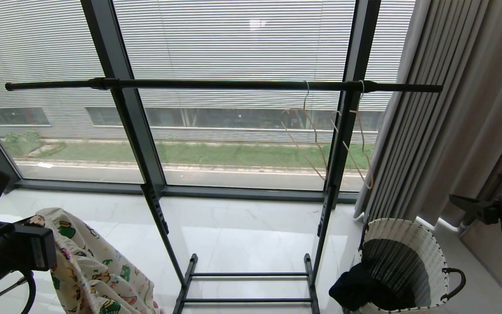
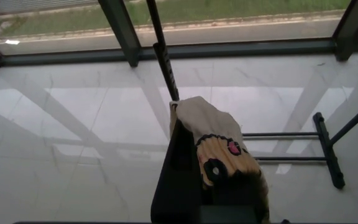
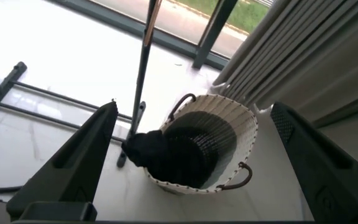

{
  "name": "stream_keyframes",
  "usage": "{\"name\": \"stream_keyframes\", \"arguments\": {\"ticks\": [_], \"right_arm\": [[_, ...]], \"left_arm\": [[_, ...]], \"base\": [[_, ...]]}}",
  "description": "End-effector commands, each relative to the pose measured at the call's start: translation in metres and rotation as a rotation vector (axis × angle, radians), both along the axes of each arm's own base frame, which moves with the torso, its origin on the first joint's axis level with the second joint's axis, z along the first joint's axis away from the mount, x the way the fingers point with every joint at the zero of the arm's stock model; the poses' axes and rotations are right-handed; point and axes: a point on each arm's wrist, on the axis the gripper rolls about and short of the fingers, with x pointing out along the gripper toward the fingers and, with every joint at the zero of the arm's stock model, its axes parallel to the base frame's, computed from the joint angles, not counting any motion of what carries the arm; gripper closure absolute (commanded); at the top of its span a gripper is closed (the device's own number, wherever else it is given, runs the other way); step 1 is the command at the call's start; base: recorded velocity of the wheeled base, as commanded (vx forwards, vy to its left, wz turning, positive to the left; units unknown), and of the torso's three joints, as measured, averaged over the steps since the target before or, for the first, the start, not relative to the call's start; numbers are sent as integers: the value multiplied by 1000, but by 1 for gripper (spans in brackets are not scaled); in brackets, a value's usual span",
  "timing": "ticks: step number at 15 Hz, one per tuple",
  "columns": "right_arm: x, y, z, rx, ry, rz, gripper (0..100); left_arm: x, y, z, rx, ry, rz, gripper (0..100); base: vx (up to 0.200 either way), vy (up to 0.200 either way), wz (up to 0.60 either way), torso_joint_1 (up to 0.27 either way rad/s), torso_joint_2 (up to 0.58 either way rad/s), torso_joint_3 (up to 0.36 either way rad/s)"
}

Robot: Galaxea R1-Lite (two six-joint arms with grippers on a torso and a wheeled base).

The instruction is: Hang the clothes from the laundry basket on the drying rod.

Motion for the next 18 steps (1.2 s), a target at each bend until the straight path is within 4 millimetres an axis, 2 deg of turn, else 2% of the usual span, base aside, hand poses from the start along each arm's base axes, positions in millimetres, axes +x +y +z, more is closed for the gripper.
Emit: {"name": "stream_keyframes", "arguments": {"ticks": [1, 5, 9, 12, 14, 18], "right_arm": [[7, 1, 0, 13, 12, 8, 0], [27, 3, 3, 18, -1, 1, 0], [38, 5, 7, 21, -3, 10, 0], [48, 19, 6, 98, 33, 34, 0], [54, 32, -1, 136, 79, 56, 0], [82, 46, -28, 101, 143, 23, 0]], "left_arm": [[-2, 0, -1, 1, 0, 0, 100], [-8, 0, -5, 5, -1, -3, 100], [-9, 0, -4, 5, -4, -3, 100], [-9, 0, -4, 7, -3, -5, 100], [-9, 0, -4, 7, -3, -5, 100], [-9, 0, -4, 8, -6, -5, 100]], "base": [[200, 0, 0, -2, 2, -2], [200, 0, 0, 8, -6, 2], [200, 0, 0, 7, 2, 1], [200, 0, 0, -1, -1, 2], [0, 0, 0, 0, 0, 0], [0, 0, 0, 0, 0, 0]]}}
